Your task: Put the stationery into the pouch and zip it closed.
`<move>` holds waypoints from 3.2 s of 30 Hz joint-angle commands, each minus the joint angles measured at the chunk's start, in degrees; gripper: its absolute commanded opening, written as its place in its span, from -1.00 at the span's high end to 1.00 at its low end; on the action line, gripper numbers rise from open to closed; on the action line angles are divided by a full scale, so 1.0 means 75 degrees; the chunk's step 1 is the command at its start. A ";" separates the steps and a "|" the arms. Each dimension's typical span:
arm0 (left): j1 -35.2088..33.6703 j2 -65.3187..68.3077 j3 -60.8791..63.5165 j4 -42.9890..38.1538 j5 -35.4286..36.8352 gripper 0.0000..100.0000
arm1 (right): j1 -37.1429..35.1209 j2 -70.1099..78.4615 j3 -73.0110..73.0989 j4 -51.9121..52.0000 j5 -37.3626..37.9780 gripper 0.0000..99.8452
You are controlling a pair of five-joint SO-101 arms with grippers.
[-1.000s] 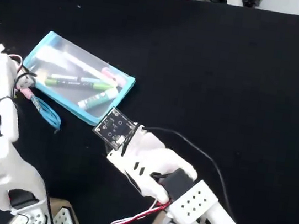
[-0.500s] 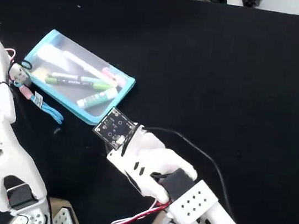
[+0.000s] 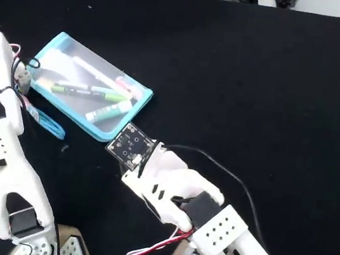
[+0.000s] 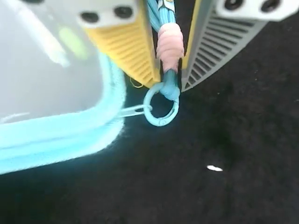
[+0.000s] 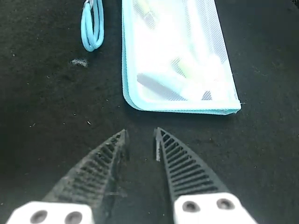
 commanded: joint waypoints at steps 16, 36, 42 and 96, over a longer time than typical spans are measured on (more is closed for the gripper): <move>0.1143 -0.0246 -0.4226 0.2778 -0.0340 0.94 | 0.1664 -0.0182 -0.0135 -0.0680 -0.0774 0.82; 0.3851 -0.4864 -0.2057 0.2755 -0.2696 0.94 | 0.2051 -0.0744 -0.0158 -0.0703 -0.1500 0.81; 0.4167 -0.5392 -0.2057 0.2755 -0.2731 0.94 | 0.2462 -0.3124 -0.0170 0.0551 -0.1512 0.81; 0.8797 -0.7631 -0.0885 0.2766 -0.4021 0.94 | 0.1993 -0.5492 -0.1155 0.1137 -0.1723 0.67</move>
